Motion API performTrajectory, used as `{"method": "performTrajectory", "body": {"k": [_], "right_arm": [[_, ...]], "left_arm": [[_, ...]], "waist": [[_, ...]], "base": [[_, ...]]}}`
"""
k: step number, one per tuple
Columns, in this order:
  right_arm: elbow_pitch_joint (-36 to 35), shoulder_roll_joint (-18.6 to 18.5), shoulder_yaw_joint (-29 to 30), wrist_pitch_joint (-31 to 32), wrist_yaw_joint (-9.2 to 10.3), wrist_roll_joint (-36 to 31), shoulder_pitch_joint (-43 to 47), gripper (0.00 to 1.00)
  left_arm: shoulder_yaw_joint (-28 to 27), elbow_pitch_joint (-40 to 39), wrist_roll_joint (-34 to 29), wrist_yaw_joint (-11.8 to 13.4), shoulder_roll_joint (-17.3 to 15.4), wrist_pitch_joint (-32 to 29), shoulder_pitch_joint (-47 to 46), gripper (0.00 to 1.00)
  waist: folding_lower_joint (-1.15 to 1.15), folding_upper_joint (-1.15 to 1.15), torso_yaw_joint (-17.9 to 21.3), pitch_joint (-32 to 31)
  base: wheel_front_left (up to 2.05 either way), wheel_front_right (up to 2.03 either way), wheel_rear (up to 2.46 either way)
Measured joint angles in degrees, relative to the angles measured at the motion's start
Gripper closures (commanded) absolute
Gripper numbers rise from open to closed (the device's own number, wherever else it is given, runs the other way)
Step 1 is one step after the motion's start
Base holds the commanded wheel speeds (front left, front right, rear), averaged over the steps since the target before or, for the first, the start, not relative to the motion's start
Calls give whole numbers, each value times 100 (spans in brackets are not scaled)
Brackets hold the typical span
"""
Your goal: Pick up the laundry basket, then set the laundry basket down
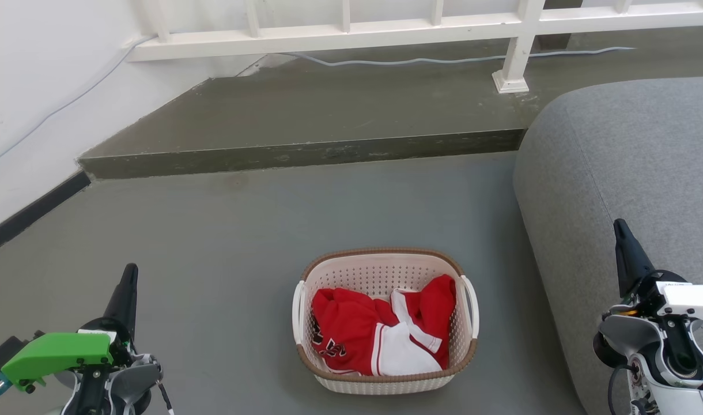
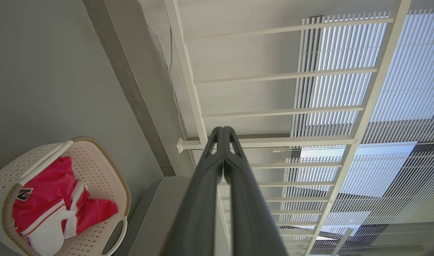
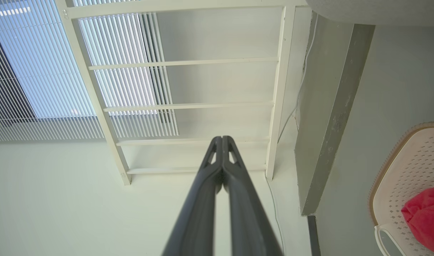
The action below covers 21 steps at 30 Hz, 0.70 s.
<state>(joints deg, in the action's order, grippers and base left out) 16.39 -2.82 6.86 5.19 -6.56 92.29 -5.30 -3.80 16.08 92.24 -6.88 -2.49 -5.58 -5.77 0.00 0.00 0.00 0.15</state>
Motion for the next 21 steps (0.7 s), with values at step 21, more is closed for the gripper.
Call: {"method": "performTrajectory", "body": {"k": [21], "right_arm": [[-7, 1, 4, 42, 0, 0, 1, 100]], "left_arm": [[-3, -10, 0, -1, 0, 0, 1, 100]], "waist": [[0, 0, 0, 1]], "base": [[0, 0, 0]]}}
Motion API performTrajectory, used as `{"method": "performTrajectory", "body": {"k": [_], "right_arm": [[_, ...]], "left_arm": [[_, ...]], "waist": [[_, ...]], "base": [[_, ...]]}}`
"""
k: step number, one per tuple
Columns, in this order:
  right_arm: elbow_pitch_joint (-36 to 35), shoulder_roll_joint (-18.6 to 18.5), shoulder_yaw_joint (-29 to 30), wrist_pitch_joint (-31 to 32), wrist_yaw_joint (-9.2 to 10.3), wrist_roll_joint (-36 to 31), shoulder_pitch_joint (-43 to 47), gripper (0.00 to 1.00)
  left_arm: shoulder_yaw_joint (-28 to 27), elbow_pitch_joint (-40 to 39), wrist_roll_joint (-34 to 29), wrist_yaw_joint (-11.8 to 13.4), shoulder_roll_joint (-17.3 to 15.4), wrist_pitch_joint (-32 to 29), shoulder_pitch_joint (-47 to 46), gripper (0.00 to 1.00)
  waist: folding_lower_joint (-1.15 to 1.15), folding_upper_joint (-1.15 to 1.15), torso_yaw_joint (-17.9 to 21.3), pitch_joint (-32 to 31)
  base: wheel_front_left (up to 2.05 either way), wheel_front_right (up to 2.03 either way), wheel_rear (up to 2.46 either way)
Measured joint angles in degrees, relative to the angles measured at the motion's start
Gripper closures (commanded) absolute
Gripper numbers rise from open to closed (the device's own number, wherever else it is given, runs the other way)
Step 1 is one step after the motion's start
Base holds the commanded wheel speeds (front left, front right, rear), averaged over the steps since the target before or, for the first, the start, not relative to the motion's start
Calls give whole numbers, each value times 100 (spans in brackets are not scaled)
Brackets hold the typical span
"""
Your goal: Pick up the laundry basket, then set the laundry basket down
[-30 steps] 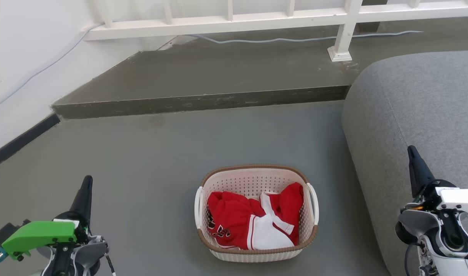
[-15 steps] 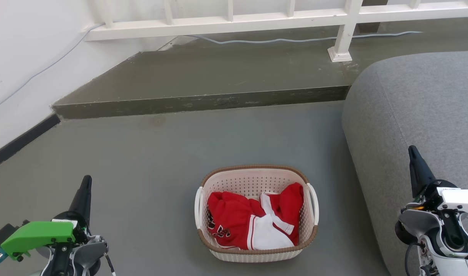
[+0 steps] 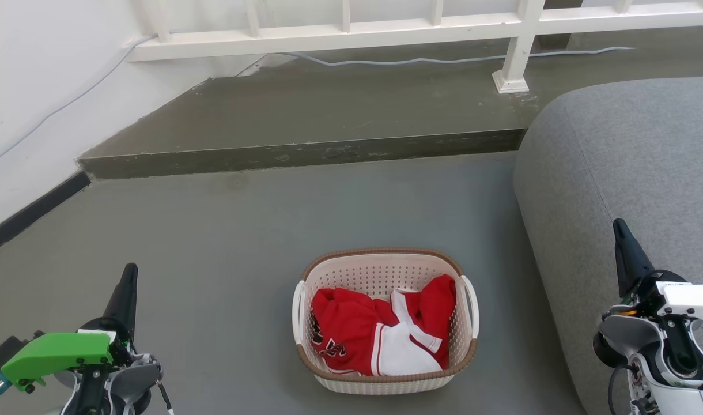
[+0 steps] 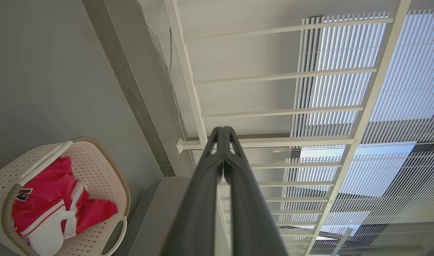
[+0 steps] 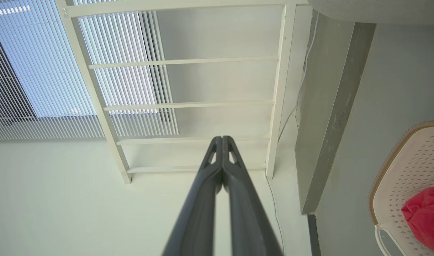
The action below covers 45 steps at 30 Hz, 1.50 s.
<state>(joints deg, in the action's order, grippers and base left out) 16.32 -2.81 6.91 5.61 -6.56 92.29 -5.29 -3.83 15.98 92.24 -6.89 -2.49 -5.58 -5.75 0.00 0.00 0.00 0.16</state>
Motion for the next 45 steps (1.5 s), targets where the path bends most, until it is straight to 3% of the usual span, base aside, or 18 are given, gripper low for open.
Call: {"method": "performTrajectory", "body": {"k": [45], "right_arm": [[-13, 1, 7, 0, 0, 0, 1, 100]], "left_arm": [[-3, -8, 0, -12, 0, -1, 1, 100]], "waist": [[0, 0, 0, 1]], "base": [[0, 0, 0]]}}
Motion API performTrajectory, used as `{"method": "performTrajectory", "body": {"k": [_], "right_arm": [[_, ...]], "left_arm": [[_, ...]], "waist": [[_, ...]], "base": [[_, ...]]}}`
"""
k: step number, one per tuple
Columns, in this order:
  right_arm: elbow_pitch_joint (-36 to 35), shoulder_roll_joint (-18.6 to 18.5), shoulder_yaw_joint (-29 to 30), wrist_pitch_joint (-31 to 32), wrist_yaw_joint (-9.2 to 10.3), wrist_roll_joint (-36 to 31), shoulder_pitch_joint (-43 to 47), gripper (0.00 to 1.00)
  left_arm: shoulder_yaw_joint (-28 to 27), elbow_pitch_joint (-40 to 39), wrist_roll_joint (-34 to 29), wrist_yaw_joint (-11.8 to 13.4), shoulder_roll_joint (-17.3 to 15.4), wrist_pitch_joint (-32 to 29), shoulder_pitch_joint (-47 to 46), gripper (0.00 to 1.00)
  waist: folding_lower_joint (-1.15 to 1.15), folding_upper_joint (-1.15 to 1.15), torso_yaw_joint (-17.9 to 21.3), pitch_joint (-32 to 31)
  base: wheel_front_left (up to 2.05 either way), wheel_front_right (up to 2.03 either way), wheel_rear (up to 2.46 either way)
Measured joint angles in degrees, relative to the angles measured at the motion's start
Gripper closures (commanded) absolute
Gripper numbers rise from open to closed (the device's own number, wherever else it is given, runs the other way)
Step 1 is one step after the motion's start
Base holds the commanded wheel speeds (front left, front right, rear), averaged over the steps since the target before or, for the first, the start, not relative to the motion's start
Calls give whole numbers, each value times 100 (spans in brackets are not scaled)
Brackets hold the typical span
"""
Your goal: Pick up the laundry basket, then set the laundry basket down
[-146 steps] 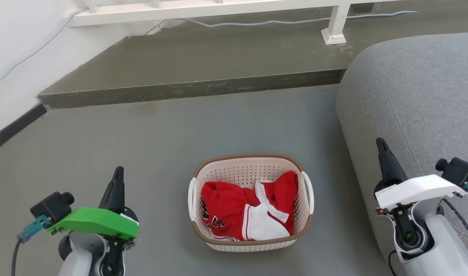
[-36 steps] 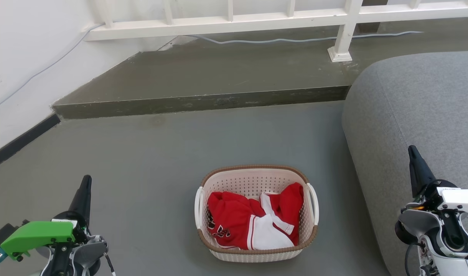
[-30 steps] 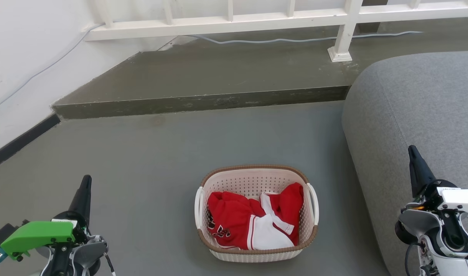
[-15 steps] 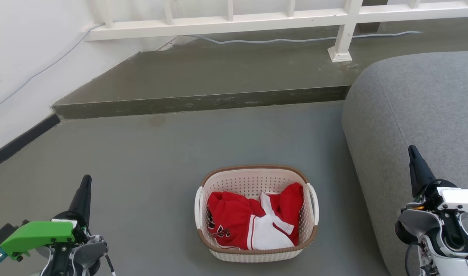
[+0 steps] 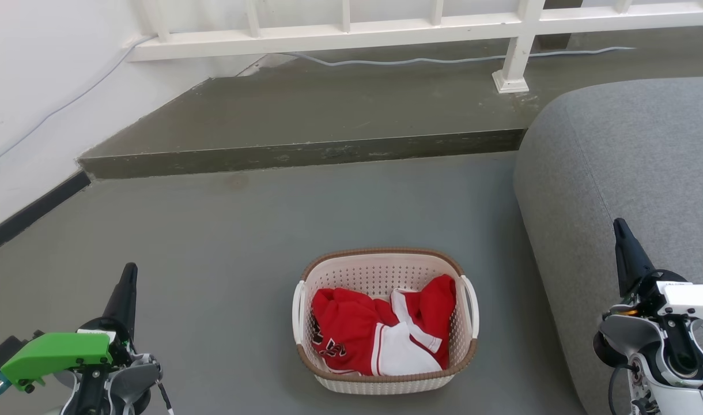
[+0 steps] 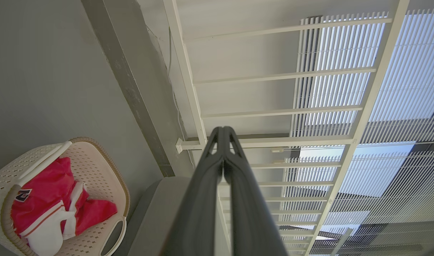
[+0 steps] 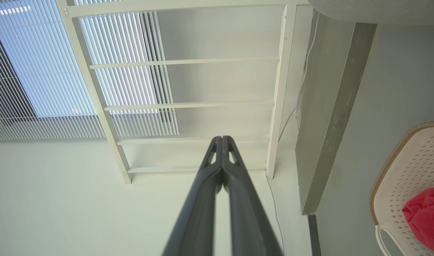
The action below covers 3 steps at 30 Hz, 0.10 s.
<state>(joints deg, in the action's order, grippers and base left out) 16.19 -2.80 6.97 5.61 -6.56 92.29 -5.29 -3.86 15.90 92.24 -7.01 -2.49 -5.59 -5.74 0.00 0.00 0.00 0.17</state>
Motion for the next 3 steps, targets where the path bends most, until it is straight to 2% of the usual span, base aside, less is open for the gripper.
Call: {"method": "performTrajectory", "body": {"k": [3], "right_arm": [[0, 0, 1, 0, 0, 0, 1, 100]], "left_arm": [[-1, 0, 0, 0, 0, 0, 0, 100]], "waist": [[0, 0, 0, 0]], "base": [[0, 0, 0]]}}
